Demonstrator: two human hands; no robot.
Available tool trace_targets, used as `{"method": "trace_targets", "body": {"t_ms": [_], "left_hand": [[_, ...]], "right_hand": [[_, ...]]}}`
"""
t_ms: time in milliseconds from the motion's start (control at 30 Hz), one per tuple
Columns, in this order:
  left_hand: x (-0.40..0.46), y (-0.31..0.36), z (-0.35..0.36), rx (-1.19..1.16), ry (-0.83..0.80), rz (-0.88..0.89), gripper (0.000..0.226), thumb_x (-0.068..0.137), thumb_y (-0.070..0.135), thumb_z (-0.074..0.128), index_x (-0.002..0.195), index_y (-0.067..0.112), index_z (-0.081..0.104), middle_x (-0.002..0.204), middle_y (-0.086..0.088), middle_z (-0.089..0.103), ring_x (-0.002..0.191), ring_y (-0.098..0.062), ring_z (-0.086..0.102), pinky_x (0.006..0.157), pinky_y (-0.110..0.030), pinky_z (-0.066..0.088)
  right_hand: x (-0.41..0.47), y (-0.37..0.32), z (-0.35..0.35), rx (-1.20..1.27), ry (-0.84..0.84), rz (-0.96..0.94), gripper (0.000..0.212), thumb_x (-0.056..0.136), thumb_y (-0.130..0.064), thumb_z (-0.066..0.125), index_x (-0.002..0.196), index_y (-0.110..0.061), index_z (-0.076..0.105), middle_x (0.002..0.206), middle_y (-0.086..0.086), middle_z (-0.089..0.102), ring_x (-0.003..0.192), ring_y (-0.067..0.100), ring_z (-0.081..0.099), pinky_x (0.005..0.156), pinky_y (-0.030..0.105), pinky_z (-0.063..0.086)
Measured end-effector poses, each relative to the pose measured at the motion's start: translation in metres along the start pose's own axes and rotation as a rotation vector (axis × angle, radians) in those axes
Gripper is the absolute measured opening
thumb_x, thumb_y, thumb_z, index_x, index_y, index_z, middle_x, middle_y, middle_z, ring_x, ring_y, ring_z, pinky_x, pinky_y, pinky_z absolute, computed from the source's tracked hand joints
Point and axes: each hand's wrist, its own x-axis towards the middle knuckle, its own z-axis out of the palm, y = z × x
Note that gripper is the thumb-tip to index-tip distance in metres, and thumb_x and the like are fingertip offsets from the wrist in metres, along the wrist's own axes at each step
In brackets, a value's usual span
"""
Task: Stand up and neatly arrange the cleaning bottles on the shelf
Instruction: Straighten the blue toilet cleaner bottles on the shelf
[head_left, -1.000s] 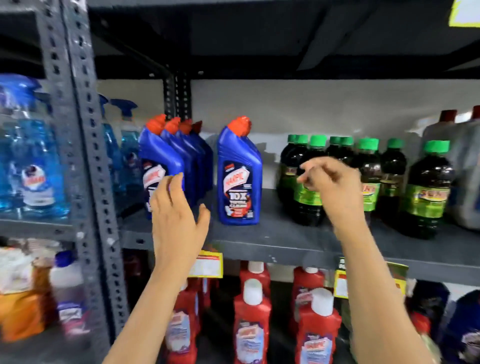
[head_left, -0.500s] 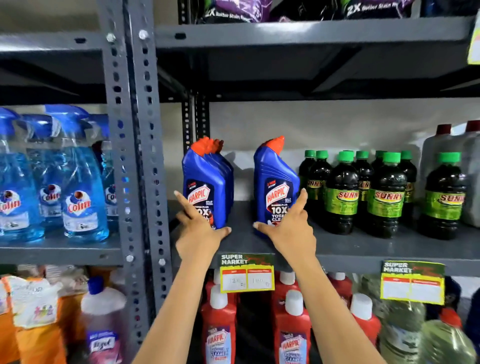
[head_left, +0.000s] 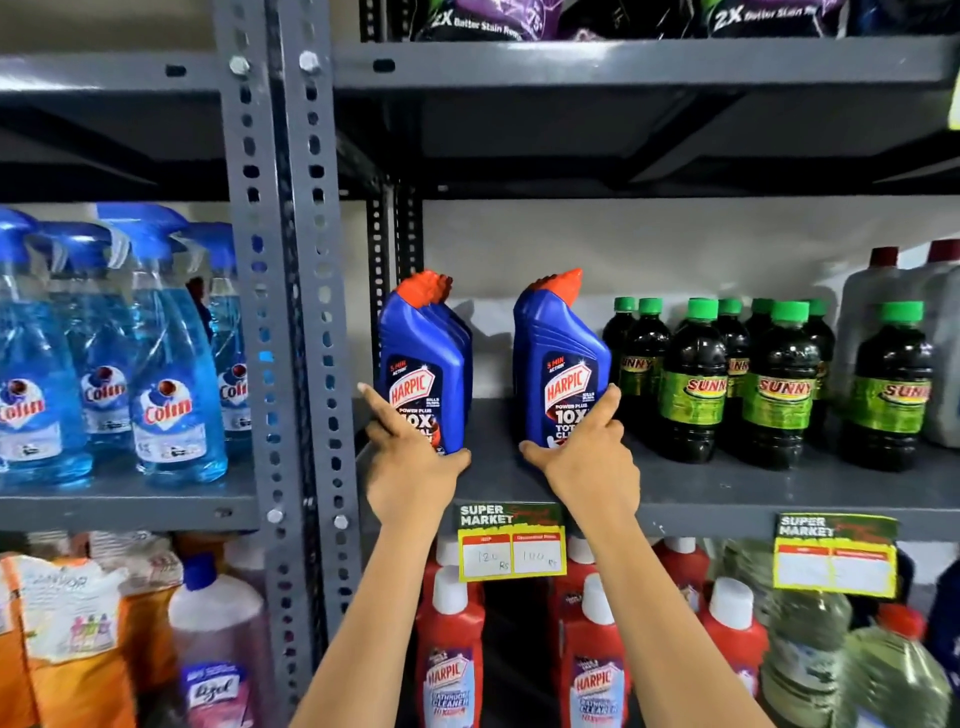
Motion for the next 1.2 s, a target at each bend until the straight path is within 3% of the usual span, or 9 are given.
{"method": "trace_targets", "body": {"t_ms": [167, 267, 367, 500, 600, 667, 900, 1033, 1200], "left_hand": [[0.003, -0.002, 0.000, 0.000, -0.023, 0.009, 0.140, 0.061, 0.050, 0.080, 0.144, 0.012, -0.027, 0.138, -0.021, 0.035, 0.104, -0.039, 0.057, 0.069, -0.039, 0.046], [-0.001, 0.001, -0.005, -0.019, -0.034, 0.017, 0.141, 0.060, 0.052, 0.080, 0.145, 0.008, -0.024, 0.147, -0.025, 0.024, 0.130, -0.040, 0.036, 0.092, -0.051, 0.044], [-0.024, 0.017, -0.007, -0.052, 0.080, 0.081, 0.129, 0.067, 0.052, 0.075, 0.146, 0.002, -0.014, 0.154, -0.026, 0.013, 0.142, -0.040, 0.013, 0.109, -0.053, 0.028], [-0.077, 0.068, 0.007, -0.059, 0.148, 0.307, 0.109, 0.075, 0.044, 0.067, 0.147, -0.002, 0.000, 0.149, -0.029, 0.025, 0.136, -0.044, 0.026, 0.111, -0.050, 0.028], [-0.109, 0.112, 0.030, -0.174, -0.015, 0.485, 0.095, 0.077, 0.037, 0.067, 0.146, 0.002, 0.013, 0.144, -0.021, 0.034, 0.131, -0.035, 0.034, 0.110, -0.045, 0.034], [-0.121, 0.136, 0.049, -0.230, -0.210, 0.529, 0.087, 0.082, 0.038, 0.062, 0.147, 0.006, 0.014, 0.147, -0.015, 0.030, 0.135, -0.030, 0.029, 0.112, -0.041, 0.031], [-0.091, 0.200, 0.111, -0.298, -0.580, 0.220, 0.105, 0.066, 0.041, 0.079, 0.141, 0.001, 0.016, 0.144, -0.018, 0.038, 0.131, -0.032, 0.040, 0.104, -0.042, 0.039], [-0.074, 0.219, 0.139, -0.292, -0.647, 0.060, 0.118, 0.060, 0.043, 0.083, 0.142, -0.002, 0.011, 0.146, -0.018, 0.038, 0.134, -0.032, 0.038, 0.108, -0.040, 0.036], [-0.068, 0.213, 0.153, -0.346, -0.521, -0.019, 0.104, 0.052, 0.038, 0.088, 0.131, 0.006, 0.030, 0.133, -0.013, 0.053, 0.121, -0.032, 0.051, 0.093, -0.037, 0.043]], "right_hand": [[0.000, 0.001, -0.005, 0.031, -0.083, -0.015, 0.131, 0.057, -0.058, 0.079, 0.147, -0.016, -0.007, 0.130, 0.018, 0.047, 0.107, 0.039, 0.058, 0.082, 0.046, 0.050], [0.005, 0.015, -0.020, 0.124, -0.169, -0.005, 0.130, 0.060, -0.049, 0.082, 0.149, -0.013, -0.006, 0.138, 0.020, 0.039, 0.115, 0.041, 0.054, 0.090, 0.046, 0.047], [0.016, 0.043, -0.048, 0.137, -0.140, -0.047, 0.097, 0.067, -0.041, 0.080, 0.141, -0.012, 0.025, 0.127, 0.018, 0.052, 0.114, 0.038, 0.055, 0.088, 0.041, 0.046], [0.042, 0.088, -0.090, 0.080, -0.032, -0.015, 0.026, 0.077, -0.028, 0.073, 0.098, -0.016, 0.062, 0.097, 0.012, 0.071, 0.100, 0.033, 0.063, 0.084, 0.036, 0.048], [0.063, 0.122, -0.116, 0.044, 0.041, 0.047, 0.010, 0.078, -0.025, 0.071, 0.079, -0.017, 0.064, 0.091, 0.013, 0.072, 0.095, 0.035, 0.063, 0.079, 0.034, 0.048], [0.077, 0.146, -0.126, 0.044, 0.063, 0.098, 0.017, 0.078, -0.026, 0.072, 0.087, -0.014, 0.062, 0.097, 0.016, 0.070, 0.098, 0.036, 0.062, 0.079, 0.035, 0.047], [0.129, 0.195, -0.125, 0.242, -0.170, 0.148, 0.109, 0.059, -0.034, 0.088, 0.137, -0.005, 0.017, 0.131, 0.021, 0.052, 0.118, 0.036, 0.052, 0.086, 0.036, 0.042], [0.145, 0.203, -0.119, 0.352, -0.351, 0.085, 0.122, 0.049, -0.032, 0.093, 0.140, -0.008, 0.015, 0.134, 0.013, 0.051, 0.123, 0.029, 0.048, 0.101, 0.040, 0.042], [0.153, 0.214, -0.109, 0.406, -0.325, 0.031, 0.103, 0.046, -0.032, 0.093, 0.126, -0.013, 0.031, 0.108, -0.001, 0.054, 0.105, 0.019, 0.052, 0.084, 0.031, 0.041]]}}
